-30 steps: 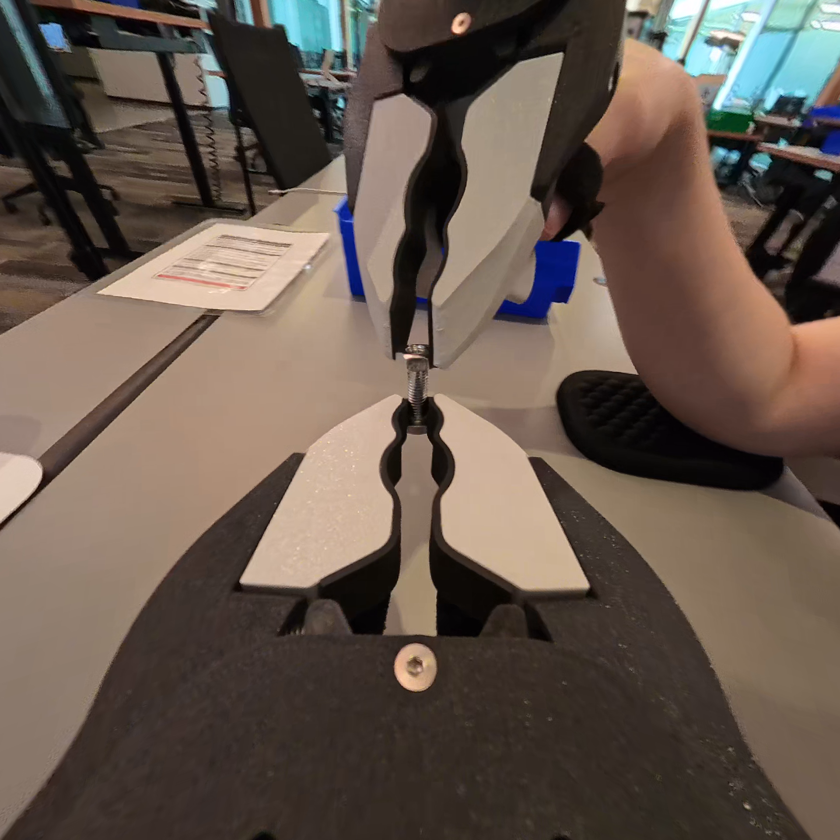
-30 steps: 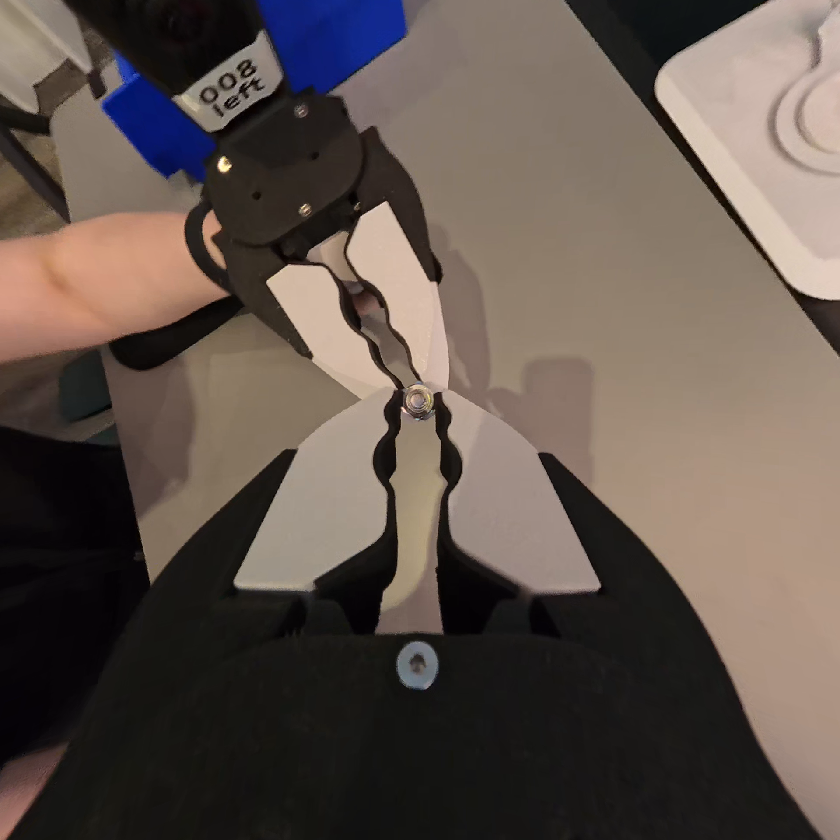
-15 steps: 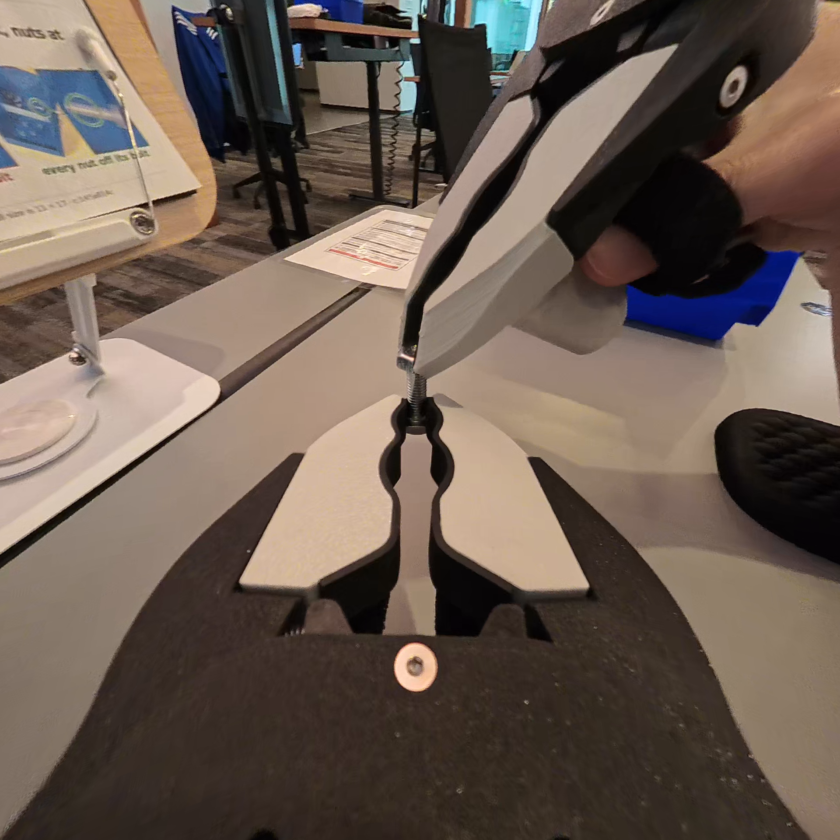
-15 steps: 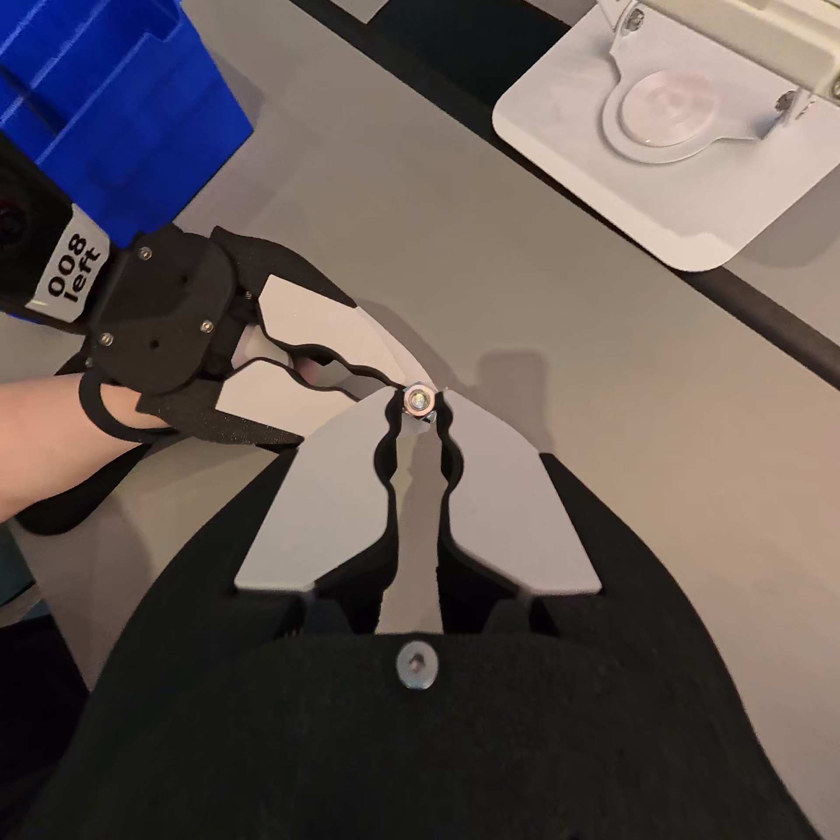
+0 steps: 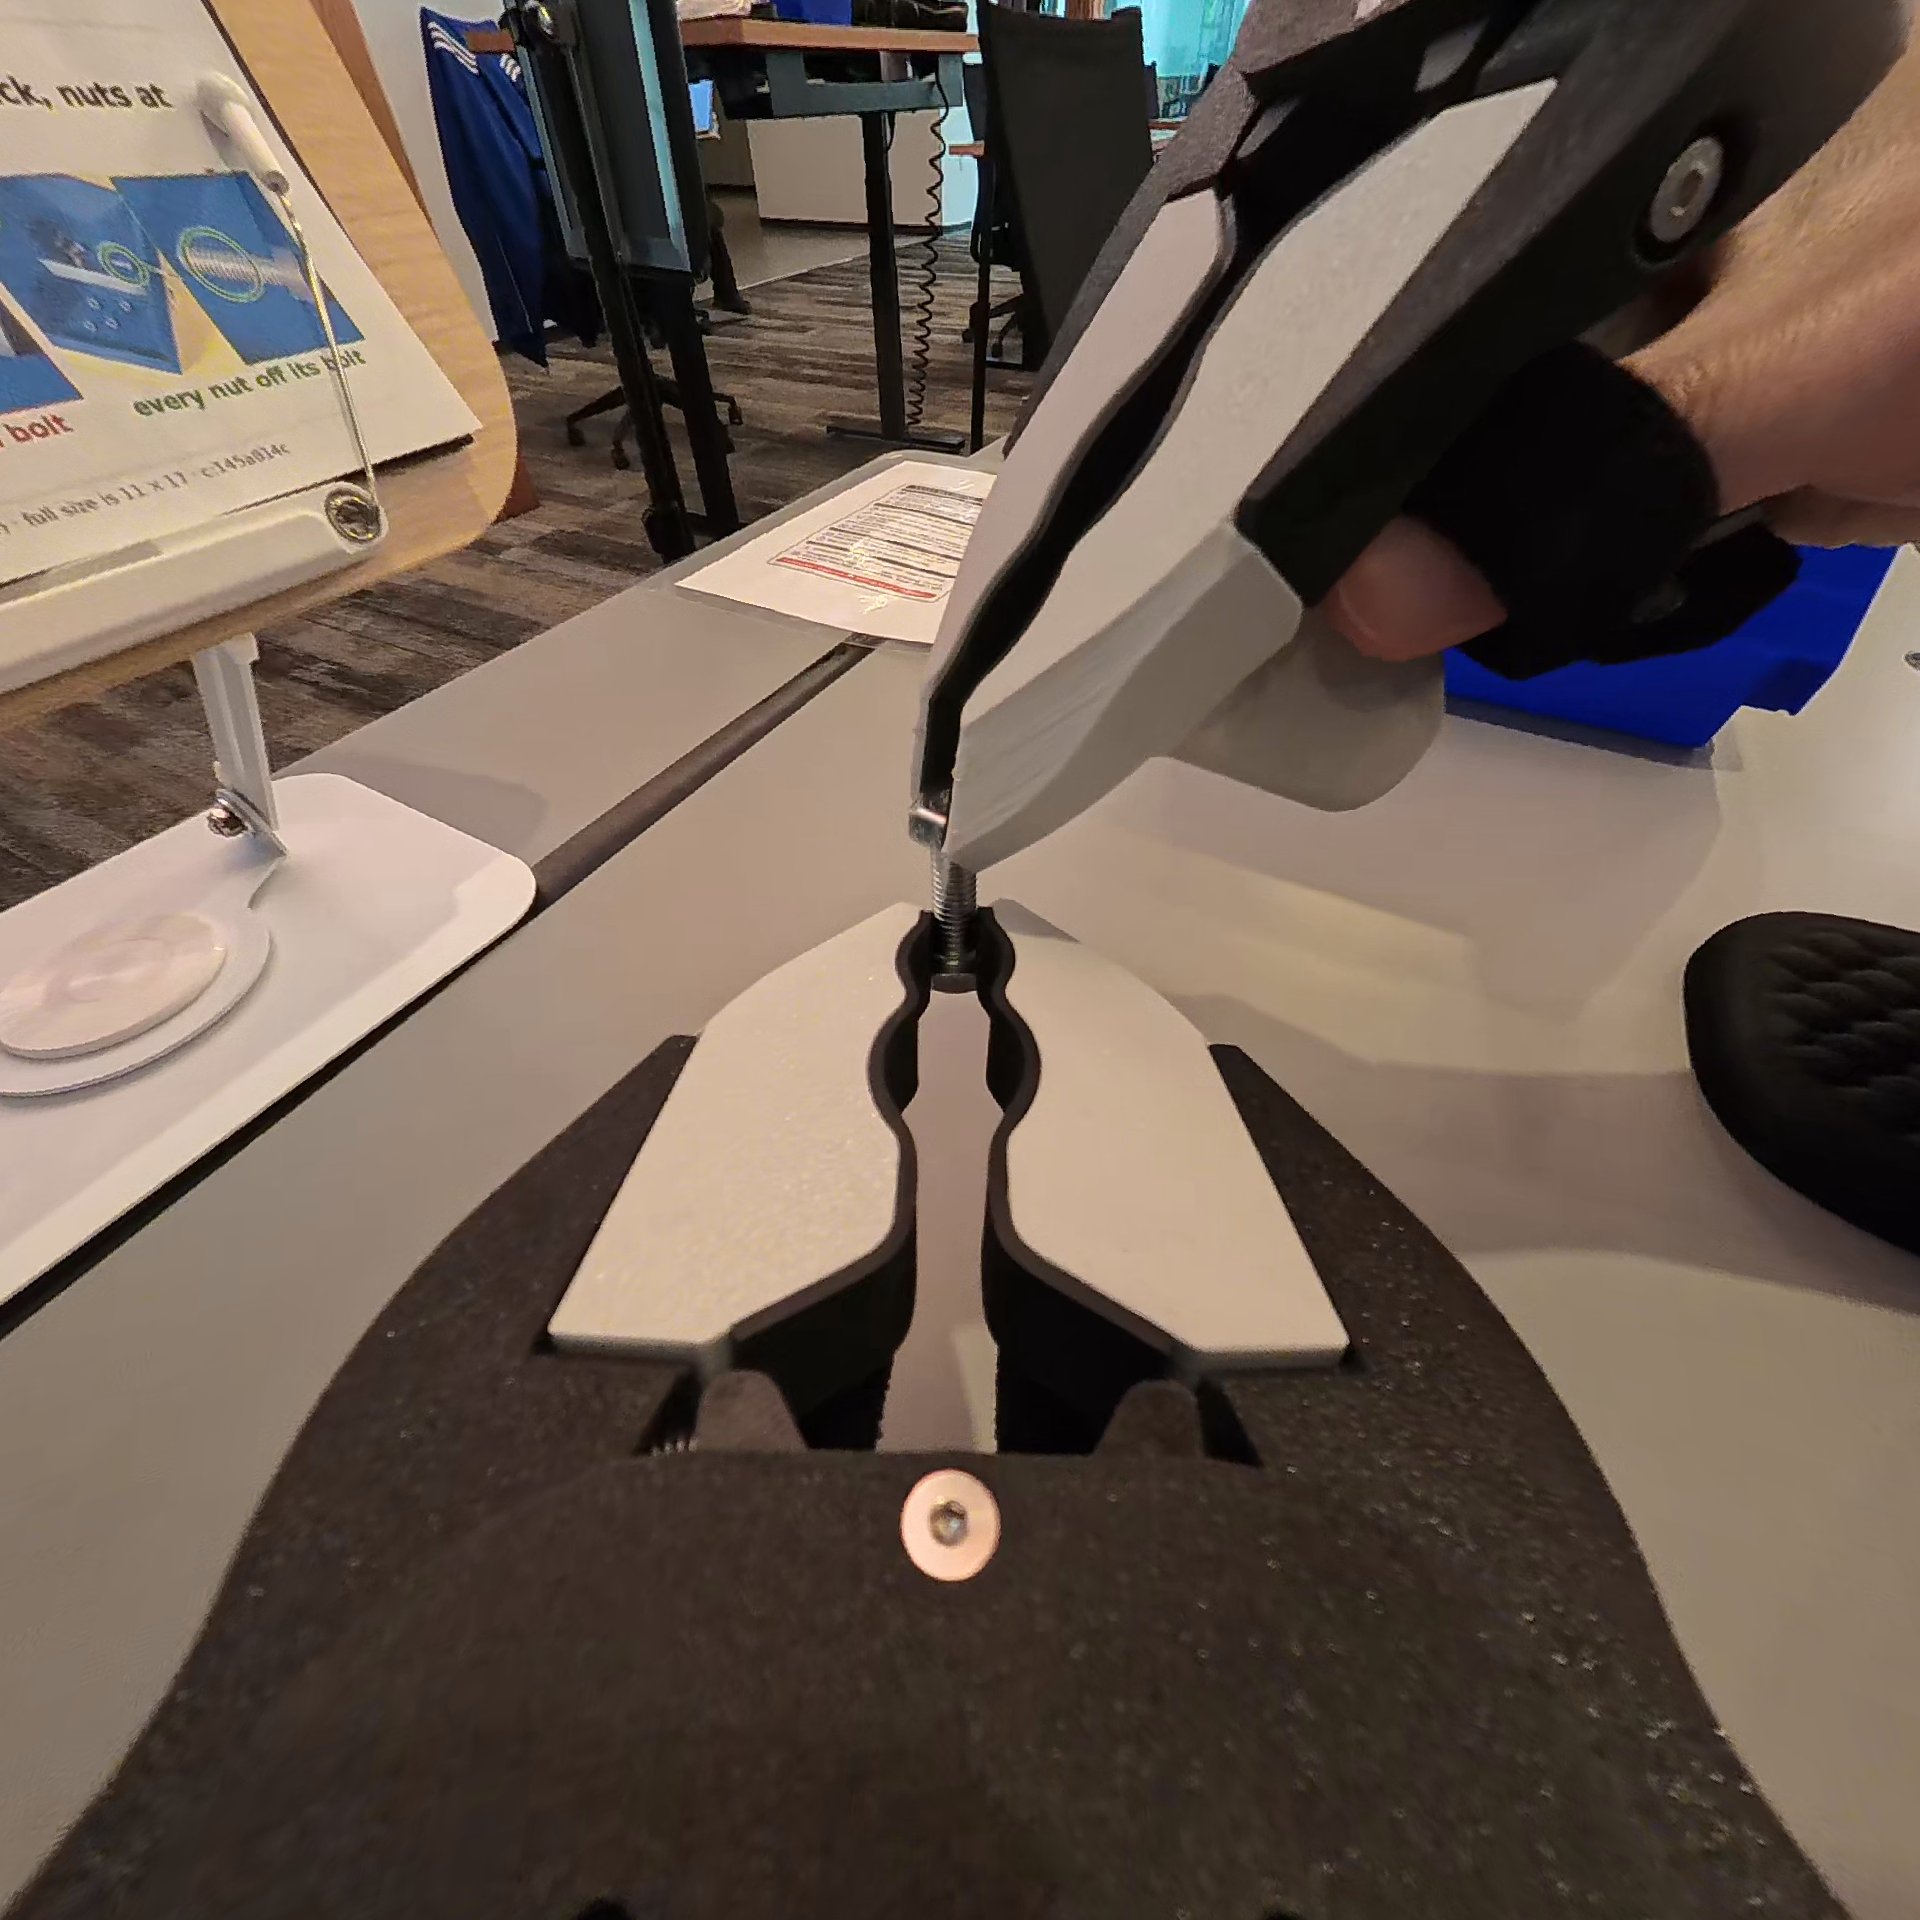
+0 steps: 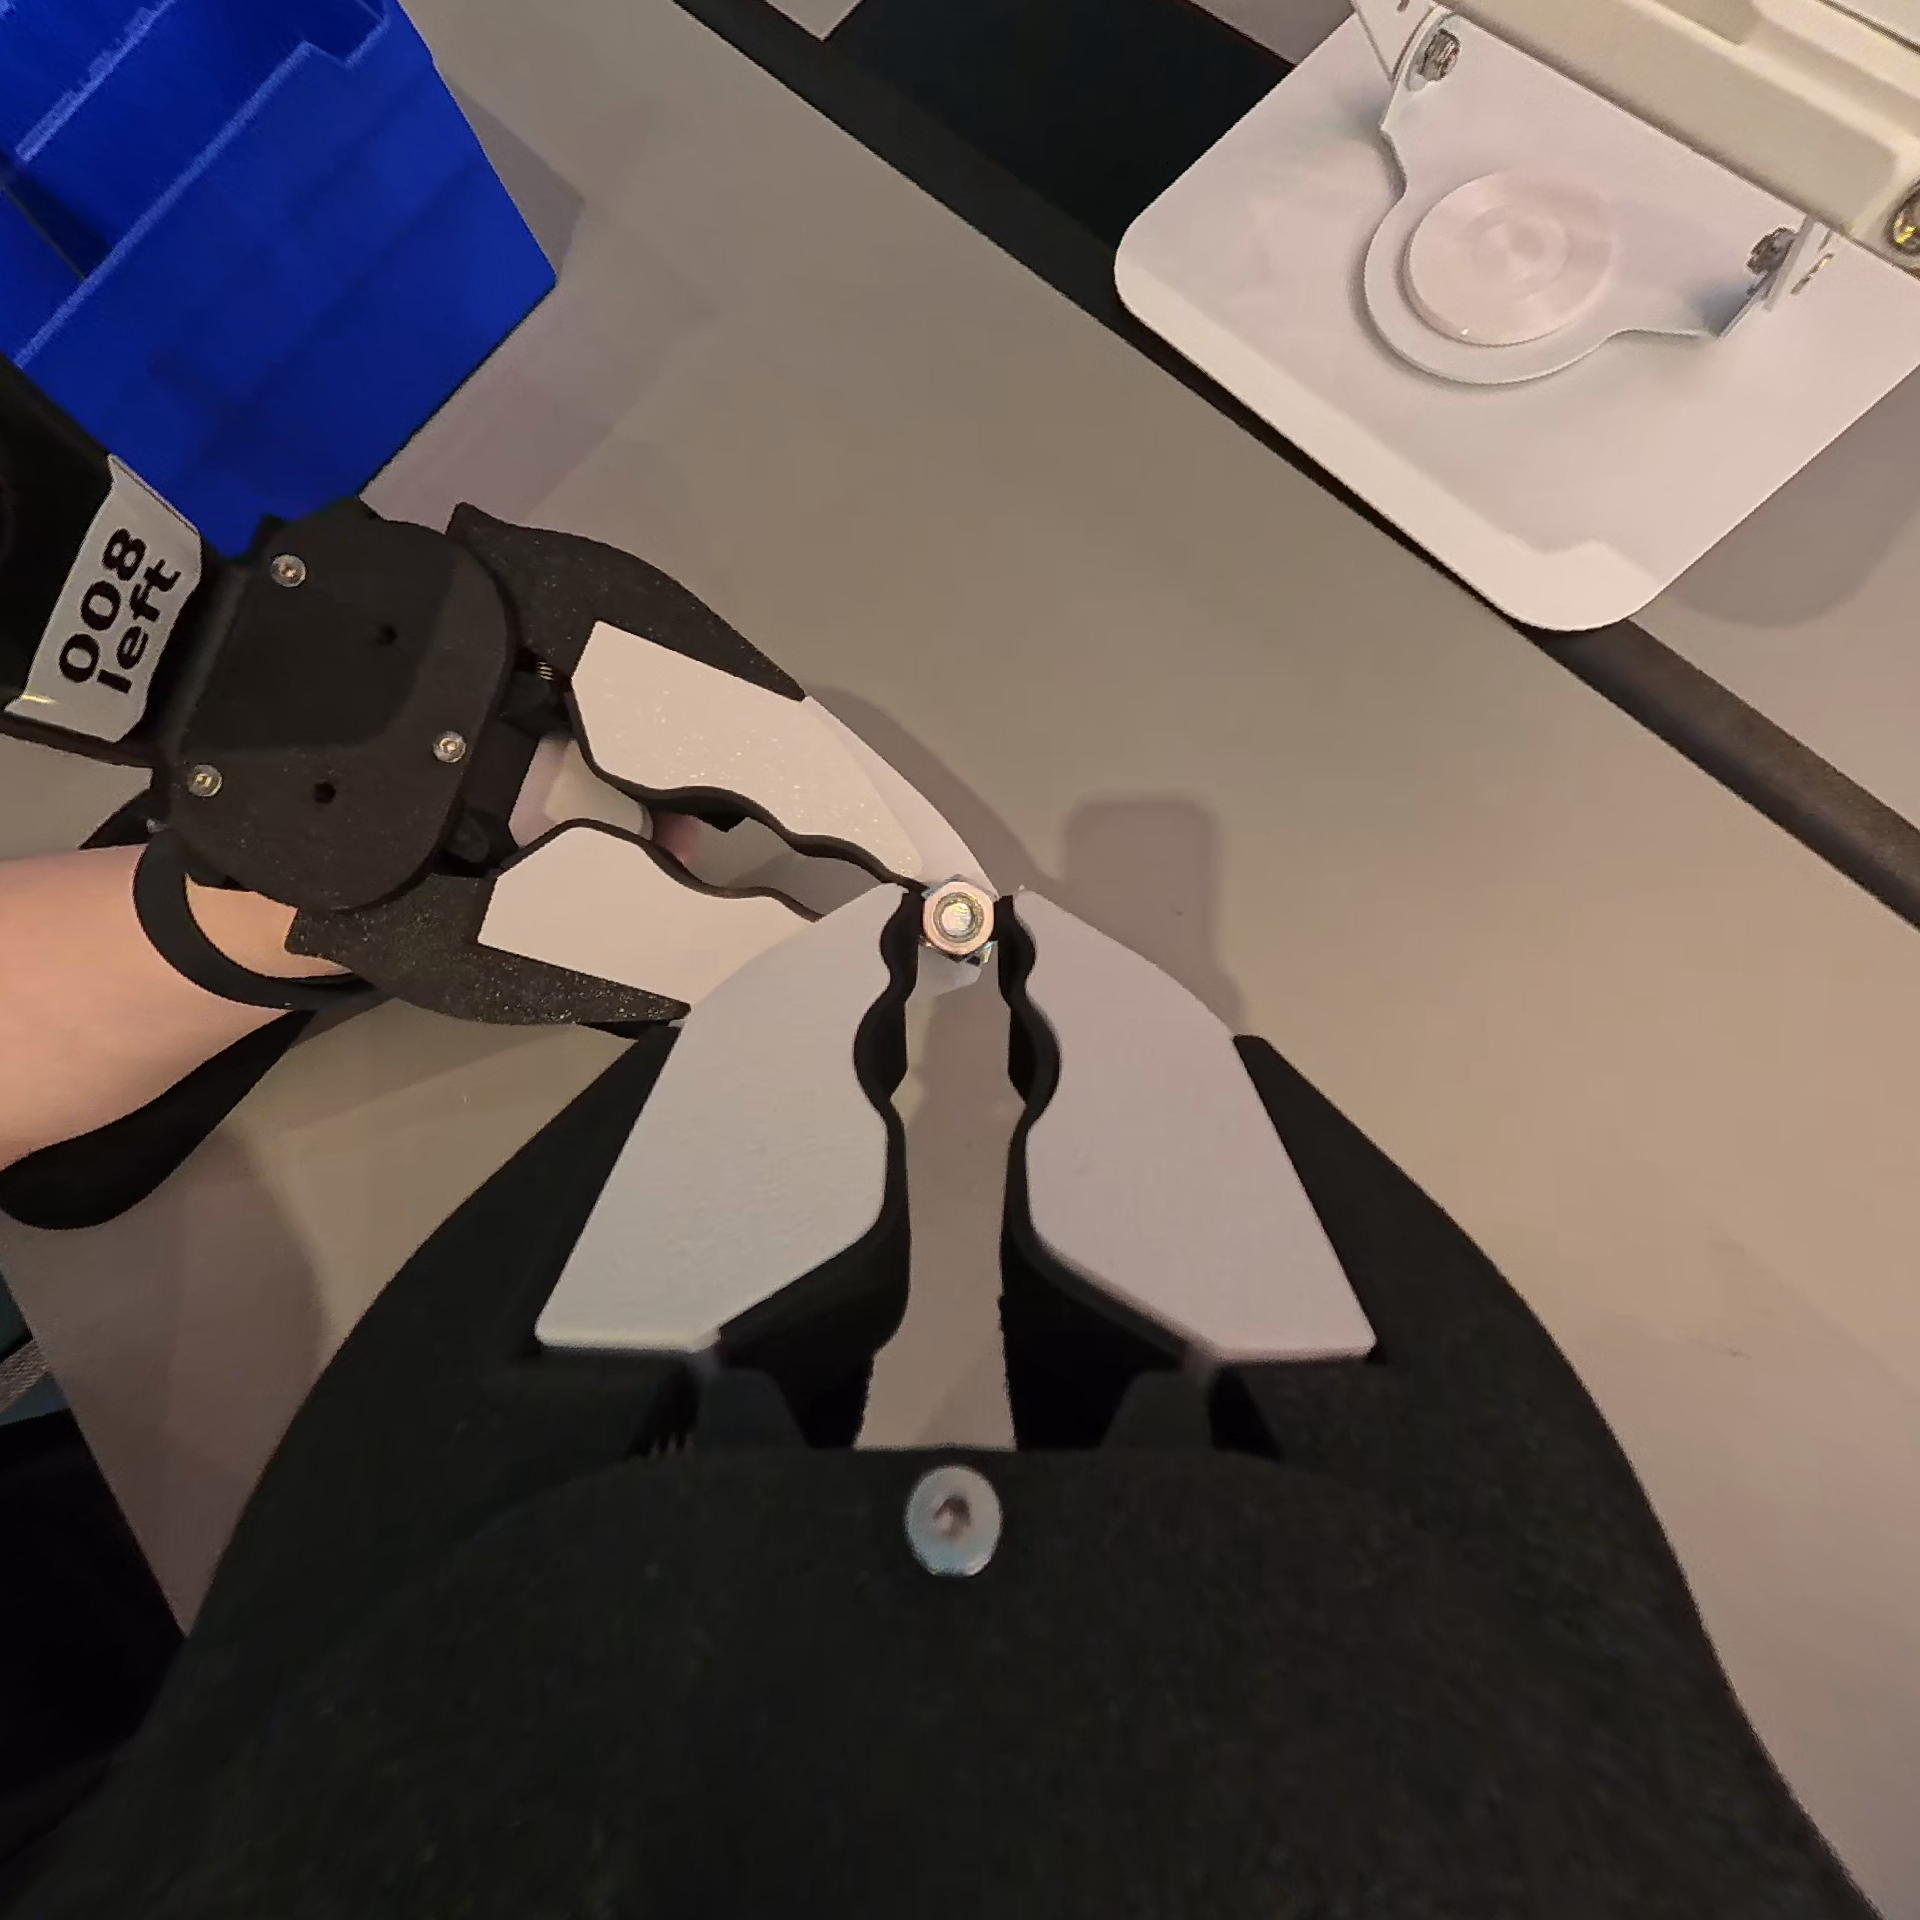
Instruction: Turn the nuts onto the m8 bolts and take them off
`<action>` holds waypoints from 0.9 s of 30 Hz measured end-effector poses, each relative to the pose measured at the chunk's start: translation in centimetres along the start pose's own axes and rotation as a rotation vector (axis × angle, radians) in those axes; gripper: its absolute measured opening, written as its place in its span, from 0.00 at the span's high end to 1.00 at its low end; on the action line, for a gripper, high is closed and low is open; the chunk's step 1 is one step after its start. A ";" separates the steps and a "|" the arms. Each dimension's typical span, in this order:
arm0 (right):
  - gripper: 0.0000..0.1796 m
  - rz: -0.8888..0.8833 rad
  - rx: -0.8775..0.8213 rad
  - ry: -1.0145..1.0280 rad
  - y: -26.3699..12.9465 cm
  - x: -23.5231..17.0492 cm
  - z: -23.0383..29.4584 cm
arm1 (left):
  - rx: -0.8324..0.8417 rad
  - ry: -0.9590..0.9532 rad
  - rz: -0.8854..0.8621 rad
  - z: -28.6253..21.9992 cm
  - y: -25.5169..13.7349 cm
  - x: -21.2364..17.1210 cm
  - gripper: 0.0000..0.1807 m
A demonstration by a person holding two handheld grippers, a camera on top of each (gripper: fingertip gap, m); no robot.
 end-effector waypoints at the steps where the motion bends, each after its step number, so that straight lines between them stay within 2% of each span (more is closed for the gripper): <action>1: 0.92 -0.002 0.001 -0.002 0.0 0.0 0.0 | -0.004 -0.001 -0.002 0.0 0.0 0.0 0.96; 6: 0.92 -0.004 0.007 -0.011 0.0 0.0 0.0 | -0.010 0.021 0.002 -0.2 0.0 0.1 0.96; 11: 0.88 -0.010 0.008 -0.053 -0.4 0.2 0.2 | -0.027 0.005 0.001 -0.1 -0.1 0.1 0.96; 17: 0.83 -0.129 0.171 -0.298 -2.7 0.3 1.0 | -0.104 -0.008 -0.032 -0.2 -0.5 0.4 0.96; 20: 0.81 -0.193 0.175 -0.456 -3.4 -0.1 0.7 | -0.158 -0.013 -0.066 -0.5 -0.9 0.9 0.96; 27: 0.83 -0.350 0.272 -0.614 -4.6 -0.5 1.2 | -0.284 -0.014 -0.128 -1.6 -1.5 1.6 0.96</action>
Point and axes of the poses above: each gripper's, where its closed fingertips meet, y out along the fingers, x out of its top, z = x × y across the jaws, the point moved 6 cm from there along -y, back along the fingers, and after that the axes turned 6 degrees about -y, right-handed, at the moved point
